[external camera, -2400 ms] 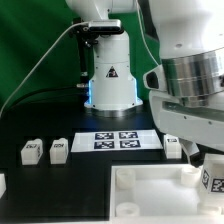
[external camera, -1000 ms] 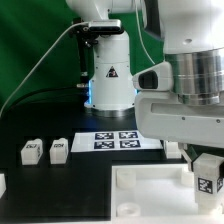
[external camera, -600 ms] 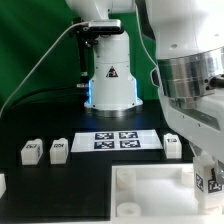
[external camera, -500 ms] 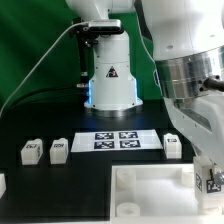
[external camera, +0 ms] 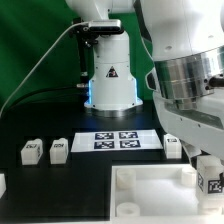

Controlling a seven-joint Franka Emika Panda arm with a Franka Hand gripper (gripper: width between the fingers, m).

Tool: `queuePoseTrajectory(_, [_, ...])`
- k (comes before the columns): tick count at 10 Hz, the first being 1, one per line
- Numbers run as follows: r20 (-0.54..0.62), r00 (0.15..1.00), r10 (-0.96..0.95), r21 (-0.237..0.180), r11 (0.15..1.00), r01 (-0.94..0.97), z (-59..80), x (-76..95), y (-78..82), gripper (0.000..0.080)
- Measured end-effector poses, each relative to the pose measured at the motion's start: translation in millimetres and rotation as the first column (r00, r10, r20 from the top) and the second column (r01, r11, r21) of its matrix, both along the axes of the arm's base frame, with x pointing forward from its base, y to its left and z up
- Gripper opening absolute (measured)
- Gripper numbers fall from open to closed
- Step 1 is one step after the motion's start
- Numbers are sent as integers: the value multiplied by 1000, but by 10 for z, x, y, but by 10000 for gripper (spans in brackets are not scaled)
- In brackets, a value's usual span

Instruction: Assemble one leg

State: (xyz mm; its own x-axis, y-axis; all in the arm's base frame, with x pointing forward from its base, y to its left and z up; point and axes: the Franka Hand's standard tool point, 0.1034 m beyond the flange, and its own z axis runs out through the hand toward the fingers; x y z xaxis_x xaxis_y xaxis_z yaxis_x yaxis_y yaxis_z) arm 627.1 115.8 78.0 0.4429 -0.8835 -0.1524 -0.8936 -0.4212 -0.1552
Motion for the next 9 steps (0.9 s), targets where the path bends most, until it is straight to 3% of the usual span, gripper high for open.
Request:
queuePoseTrajectory(4, [85,882,464,-67,886,-459,2,12,-19,649])
queuePoseTrajectory(6, [74,721,689,-139,723,-677,37,32,-10,649])
queuePoseTrajectory(8, [43,455,889,-208,454,-866,56,41,2,649])
queuePoseTrajectory(9, [43,428,903,-212,426,-879,55,41,2,649])
